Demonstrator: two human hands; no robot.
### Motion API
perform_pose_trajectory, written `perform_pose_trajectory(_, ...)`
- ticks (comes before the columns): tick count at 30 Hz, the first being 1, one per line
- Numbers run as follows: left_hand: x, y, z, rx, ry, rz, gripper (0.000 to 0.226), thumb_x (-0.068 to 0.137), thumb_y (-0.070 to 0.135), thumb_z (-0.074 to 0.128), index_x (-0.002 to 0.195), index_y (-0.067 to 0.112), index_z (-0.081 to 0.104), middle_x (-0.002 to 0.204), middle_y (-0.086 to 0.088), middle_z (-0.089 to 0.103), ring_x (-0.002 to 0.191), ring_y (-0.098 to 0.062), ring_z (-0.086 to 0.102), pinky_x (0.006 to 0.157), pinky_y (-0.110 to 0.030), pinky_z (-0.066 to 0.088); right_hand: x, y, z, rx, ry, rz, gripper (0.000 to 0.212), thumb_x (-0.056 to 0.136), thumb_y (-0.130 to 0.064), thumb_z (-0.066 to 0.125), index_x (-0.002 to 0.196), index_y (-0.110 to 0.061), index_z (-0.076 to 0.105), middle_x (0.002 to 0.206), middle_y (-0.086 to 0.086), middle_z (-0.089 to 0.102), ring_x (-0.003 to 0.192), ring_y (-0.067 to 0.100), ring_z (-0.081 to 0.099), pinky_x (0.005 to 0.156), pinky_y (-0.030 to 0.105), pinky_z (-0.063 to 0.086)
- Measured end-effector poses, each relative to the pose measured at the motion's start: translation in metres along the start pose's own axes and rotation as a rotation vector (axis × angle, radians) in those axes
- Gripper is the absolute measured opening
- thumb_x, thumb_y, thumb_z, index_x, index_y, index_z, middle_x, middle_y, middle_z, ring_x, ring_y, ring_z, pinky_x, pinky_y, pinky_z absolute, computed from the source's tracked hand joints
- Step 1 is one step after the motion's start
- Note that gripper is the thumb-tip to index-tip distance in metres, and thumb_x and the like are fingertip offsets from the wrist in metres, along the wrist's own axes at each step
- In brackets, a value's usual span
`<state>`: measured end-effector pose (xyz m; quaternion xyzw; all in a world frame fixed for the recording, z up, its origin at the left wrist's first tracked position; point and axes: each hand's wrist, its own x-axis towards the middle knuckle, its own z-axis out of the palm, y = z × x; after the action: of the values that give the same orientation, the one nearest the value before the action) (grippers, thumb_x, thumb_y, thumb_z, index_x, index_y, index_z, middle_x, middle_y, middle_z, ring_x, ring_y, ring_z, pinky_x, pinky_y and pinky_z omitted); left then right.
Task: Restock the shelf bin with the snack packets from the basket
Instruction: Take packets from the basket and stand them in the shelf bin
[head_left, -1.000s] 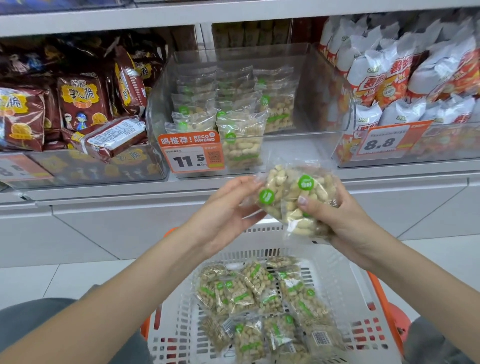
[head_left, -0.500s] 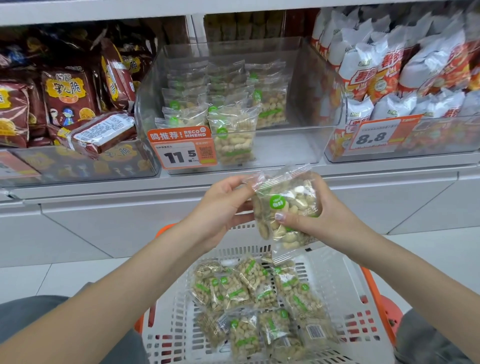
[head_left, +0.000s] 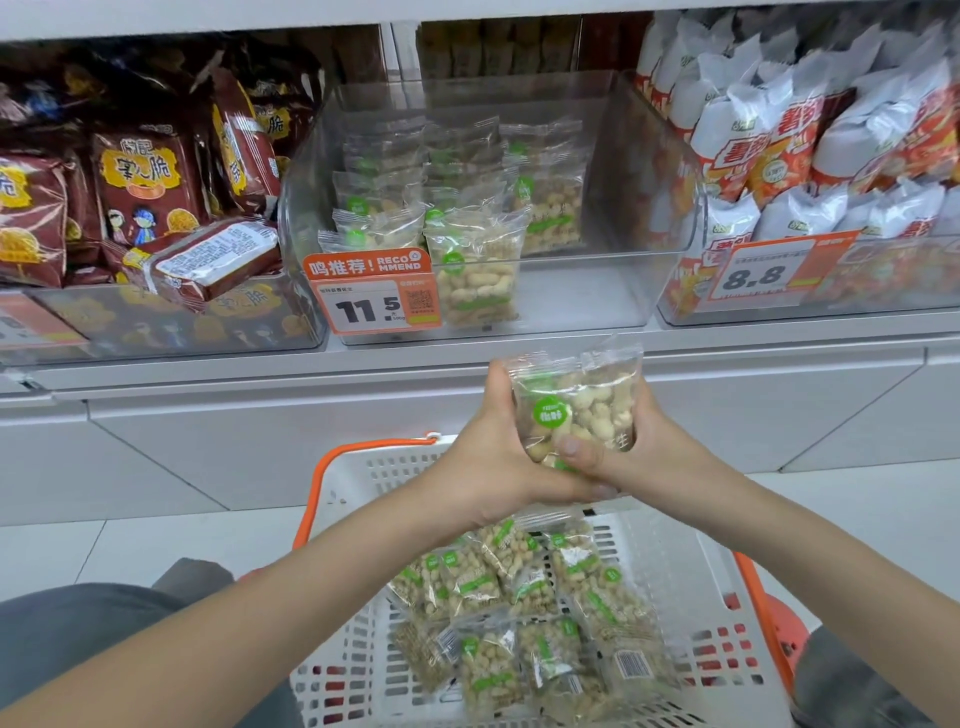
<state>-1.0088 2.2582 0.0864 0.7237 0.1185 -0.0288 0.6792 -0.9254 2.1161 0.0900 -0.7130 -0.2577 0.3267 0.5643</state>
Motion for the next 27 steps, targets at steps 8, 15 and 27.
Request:
perform_pose_trajectory(8, 0.006, 0.003, -0.003, 0.127, -0.066, 0.081, 0.09, 0.055, 0.009, 0.085, 0.118, 0.028, 0.023, 0.112, -0.009, 0.066, 0.102, -0.021, 0.068, 0.086, -0.043, 0.056, 0.005, 0.005, -0.006, 0.045, 0.016, -0.035, 0.081, 0.054, -0.006, 0.087, 0.122, 0.001, 0.043, 0.101, 0.013, 0.073, 0.092, 0.02, 0.072, 0.072, 0.022, 0.055)
perform_pose_trajectory(15, -0.002, 0.002, 0.001, 0.166, -0.032, 0.169, 0.086, 0.056, 0.008, 0.087, 0.114, 0.034, 0.028, 0.117, -0.005, 0.061, 0.106, -0.015, 0.065, 0.087, -0.043, 0.056, -0.001, 0.006, 0.0, 0.091, 0.064, -0.031, 0.074, 0.056, -0.009, 0.082, 0.121, 0.003, 0.05, 0.097, 0.011, 0.075, 0.09, 0.023, 0.072, 0.069, 0.023, 0.056)
perform_pose_trajectory(27, 0.022, 0.034, -0.065, 0.675, 0.333, 0.219, 0.089, 0.065, 0.034, 0.084, 0.136, 0.028, 0.03, 0.135, 0.002, 0.036, 0.126, -0.019, 0.033, 0.105, -0.04, 0.037, 0.086, -0.095, -0.049, -0.036, 0.565, -0.299, 0.091, 0.049, -0.046, 0.091, 0.12, -0.015, 0.043, 0.113, 0.002, 0.065, 0.103, 0.015, 0.066, 0.091, 0.035, 0.054)
